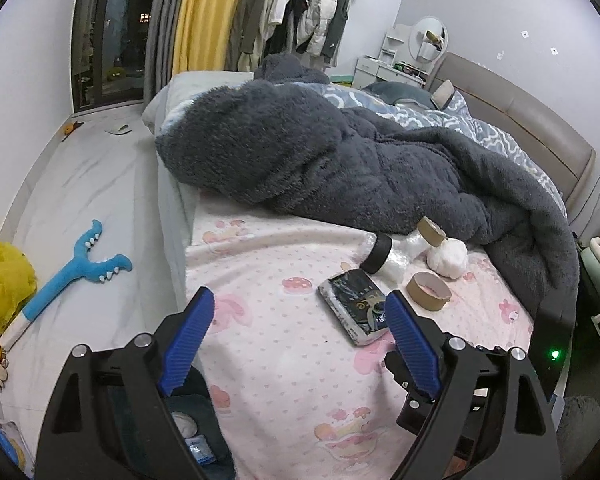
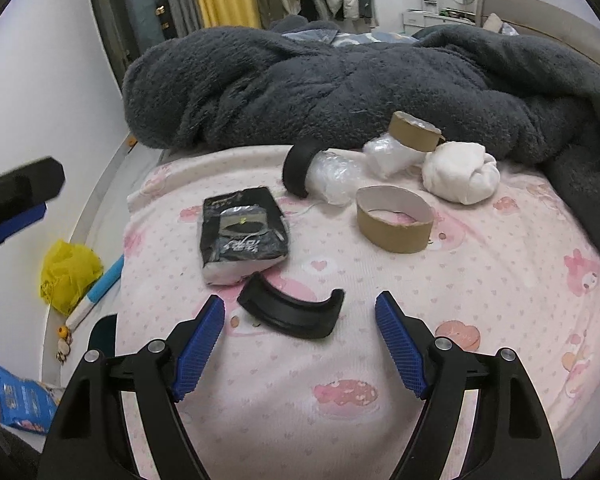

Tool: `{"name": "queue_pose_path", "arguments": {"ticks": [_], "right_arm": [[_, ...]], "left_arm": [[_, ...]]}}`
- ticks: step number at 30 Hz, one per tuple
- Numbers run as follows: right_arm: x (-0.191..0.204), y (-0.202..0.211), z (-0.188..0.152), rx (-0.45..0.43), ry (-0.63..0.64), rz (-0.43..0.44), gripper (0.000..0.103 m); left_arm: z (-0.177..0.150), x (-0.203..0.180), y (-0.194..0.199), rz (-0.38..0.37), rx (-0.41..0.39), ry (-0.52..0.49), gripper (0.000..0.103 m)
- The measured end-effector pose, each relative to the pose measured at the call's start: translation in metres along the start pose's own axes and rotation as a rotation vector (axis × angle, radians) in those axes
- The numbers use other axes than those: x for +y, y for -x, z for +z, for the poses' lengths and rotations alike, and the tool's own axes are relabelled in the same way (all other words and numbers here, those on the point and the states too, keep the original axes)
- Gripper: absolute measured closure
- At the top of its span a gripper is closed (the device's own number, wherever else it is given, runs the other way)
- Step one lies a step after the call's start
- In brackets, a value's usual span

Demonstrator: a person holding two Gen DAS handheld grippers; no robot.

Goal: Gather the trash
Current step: 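Move both tools back to the bed and grasp the black ring with the right tool, then grasp the black face-mask packet with the left tool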

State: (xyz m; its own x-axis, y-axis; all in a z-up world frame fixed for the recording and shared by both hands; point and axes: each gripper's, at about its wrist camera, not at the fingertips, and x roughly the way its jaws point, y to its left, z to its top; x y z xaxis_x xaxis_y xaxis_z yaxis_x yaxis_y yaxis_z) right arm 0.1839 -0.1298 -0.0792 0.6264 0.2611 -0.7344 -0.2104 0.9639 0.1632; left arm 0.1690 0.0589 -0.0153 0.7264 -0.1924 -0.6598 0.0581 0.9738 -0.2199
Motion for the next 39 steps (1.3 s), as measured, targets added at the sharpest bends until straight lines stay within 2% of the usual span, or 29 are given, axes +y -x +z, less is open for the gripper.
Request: {"name": "queue_pose_path", "arguments": {"ticks": [2,7,12,21,33,39], "right_arm": [[-0.003,-0.003,0.0,0.001,-0.021,0.009,0.03],[0.0,-0.008,-0.001,-0.004,0.012,0.031,0.051],[-0.003,-0.005,0.003,-0.001,0.027,0.076,0.057],[-0.022,0.017,0.013,-0.031,0.0,0.117,0.057],[-0.067,0.039,0.025,-0.079,-0.034,0.143,0.057],[-0.093,0.043,0.028,-0.078,-0.061,0.171,0.057]], "left_arm": [[0.001,-0.003,-0.004,-0.007,0.006,0.0,0.014],[0.0,-0.011,-0.012,-0.008,0.018,-0.002,0.014],[0.0,-0.016,-0.019,-0.006,0.025,-0.004,0.014],[0.001,-0.026,-0.036,-0.027,0.044,0.035,0.014],[-0.005,-0.056,-0.065,-0.025,0.093,-0.001,0.014],[-0.011,-0.063,-0.082,0.003,0.123,-0.008,0.014]]}}
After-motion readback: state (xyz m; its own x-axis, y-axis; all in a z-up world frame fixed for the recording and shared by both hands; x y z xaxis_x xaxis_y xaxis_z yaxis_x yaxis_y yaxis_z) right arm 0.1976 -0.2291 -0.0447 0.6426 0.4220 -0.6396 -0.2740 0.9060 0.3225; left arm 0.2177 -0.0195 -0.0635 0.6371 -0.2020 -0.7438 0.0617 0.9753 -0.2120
